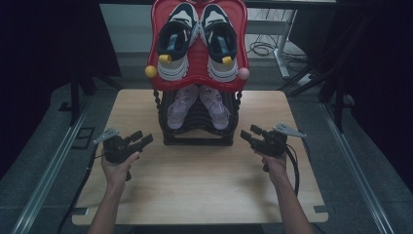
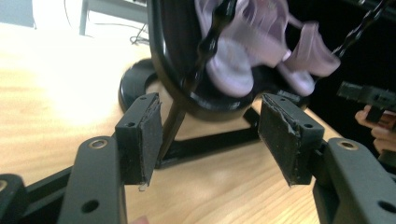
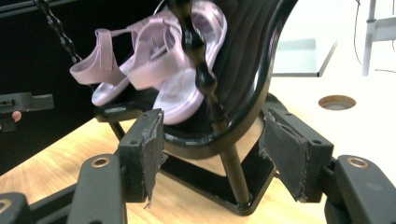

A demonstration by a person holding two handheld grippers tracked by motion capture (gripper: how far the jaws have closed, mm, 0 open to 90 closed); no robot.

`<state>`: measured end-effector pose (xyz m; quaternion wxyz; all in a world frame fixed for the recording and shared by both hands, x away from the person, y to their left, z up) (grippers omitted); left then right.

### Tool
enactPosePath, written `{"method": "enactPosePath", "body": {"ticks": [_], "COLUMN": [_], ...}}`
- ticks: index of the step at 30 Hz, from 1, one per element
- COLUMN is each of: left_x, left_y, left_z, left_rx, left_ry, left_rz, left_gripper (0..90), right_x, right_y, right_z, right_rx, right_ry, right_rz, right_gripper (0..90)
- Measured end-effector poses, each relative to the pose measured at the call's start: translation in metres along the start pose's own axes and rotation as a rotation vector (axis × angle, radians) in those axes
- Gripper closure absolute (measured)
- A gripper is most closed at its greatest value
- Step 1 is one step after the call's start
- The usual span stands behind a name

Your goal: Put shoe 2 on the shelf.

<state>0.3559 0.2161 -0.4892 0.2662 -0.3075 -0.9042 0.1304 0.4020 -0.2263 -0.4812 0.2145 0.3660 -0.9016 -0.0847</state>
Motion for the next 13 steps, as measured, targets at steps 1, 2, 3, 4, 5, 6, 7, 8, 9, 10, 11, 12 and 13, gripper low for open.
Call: {"method": "enactPosePath", "body": {"ticks": [1, 2, 3, 4, 5, 6, 7, 8, 9, 10, 11, 12, 13], "left_x": [-0.001, -0.001, -0.002, -0.001, -0.001, 0.0, 0.0, 0.001, 0.001, 0.002, 0.002, 0.003, 0.003], "left_y": [0.0, 0.0, 0.001, 0.001, 0.001, 0.001, 0.001, 0.001, 0.001, 0.001, 0.001, 0.001, 0.001], "left_z": [0.002, 0.003, 0.003, 0.003, 0.002, 0.002, 0.002, 0.001, 0.001, 0.001, 0.001, 0.002, 0.002], "left_rx": [-0.001, 0.001, 0.002, 0.002, 0.002, 0.005, 0.007, 0.01, 0.014, 0.018, 0.023, 0.027, 0.029], "left_ry": [0.004, 0.005, 0.009, 0.009, 0.006, 0.002, 0.0, -0.002, -0.005, -0.007, -0.008, -0.008, -0.01], "left_rz": [0.001, 0.001, 0.002, 0.004, 0.005, 0.007, 0.01, 0.014, 0.019, 0.021, 0.024, 0.027, 0.028], "left_gripper": [39.7, 39.7, 39.7, 39.7, 39.7, 39.7, 39.7, 39.6, 39.5, 39.3, 39.2, 38.9, 38.7], "right_x": [-0.001, -0.001, -0.001, -0.001, -0.001, -0.001, 0.0, 0.001, 0.002, 0.004, 0.006, 0.008, 0.01], "right_y": [0.0, -0.001, -0.001, -0.001, -0.001, -0.001, -0.001, 0.0, 0.0, 0.001, 0.002, 0.003, 0.003], "right_z": [0.001, 0.002, 0.003, 0.003, 0.004, 0.004, 0.004, 0.004, 0.003, 0.003, 0.002, 0.001, 0.001], "right_rx": [-0.003, -0.003, -0.002, 0.0, 0.003, 0.0, 0.0, -0.001, -0.005, -0.008, -0.01, -0.009, -0.006], "right_ry": [-0.001, 0.002, 0.005, 0.004, 0.004, 0.006, 0.006, 0.003, -0.003, -0.013, -0.024, -0.034, -0.042], "right_rz": [0.0, 0.003, 0.005, 0.009, 0.01, 0.011, 0.011, 0.009, 0.009, 0.004, 0.001, -0.001, -0.003], "right_gripper": [37.8, 37.8, 37.8, 37.8, 37.8, 37.8, 37.7, 37.6, 37.5, 37.3, 37.3, 37.1, 37.1]}}
Point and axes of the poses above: each handheld gripper's, and its own axes: x roughly backward along the jaws, z roughly out of its underside, y roughly to its left, the point moved 4 cm from there along -x, roughly forward along the jaws, and after that the axes turned 7 degrees about y, right-handed, at the moved point
